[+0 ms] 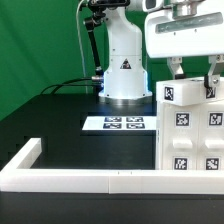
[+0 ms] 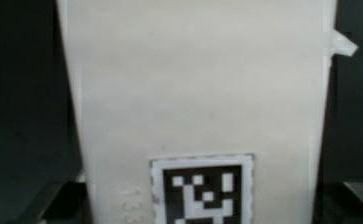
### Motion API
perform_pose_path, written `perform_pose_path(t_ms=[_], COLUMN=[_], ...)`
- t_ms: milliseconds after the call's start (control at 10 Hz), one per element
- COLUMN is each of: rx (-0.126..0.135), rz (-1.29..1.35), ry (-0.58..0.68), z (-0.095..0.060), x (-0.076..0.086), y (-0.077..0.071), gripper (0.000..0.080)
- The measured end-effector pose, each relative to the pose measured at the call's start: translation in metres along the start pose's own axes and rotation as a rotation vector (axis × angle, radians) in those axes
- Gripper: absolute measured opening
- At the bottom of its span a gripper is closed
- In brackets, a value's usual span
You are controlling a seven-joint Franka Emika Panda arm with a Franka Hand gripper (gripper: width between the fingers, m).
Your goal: Assemble cabinet
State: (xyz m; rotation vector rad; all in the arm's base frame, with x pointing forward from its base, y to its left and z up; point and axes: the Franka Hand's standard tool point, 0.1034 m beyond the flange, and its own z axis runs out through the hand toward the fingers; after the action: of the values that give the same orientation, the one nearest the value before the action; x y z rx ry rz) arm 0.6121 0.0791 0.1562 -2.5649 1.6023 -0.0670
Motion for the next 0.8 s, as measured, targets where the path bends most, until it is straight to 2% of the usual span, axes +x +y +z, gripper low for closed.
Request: perform_pose_path(t_ms=[800], rx=[0.014], rz=[0.663], ry=[-0.042], z=[-0.0004], x=[0.0019], y=[0.0015], gripper=[0.0558])
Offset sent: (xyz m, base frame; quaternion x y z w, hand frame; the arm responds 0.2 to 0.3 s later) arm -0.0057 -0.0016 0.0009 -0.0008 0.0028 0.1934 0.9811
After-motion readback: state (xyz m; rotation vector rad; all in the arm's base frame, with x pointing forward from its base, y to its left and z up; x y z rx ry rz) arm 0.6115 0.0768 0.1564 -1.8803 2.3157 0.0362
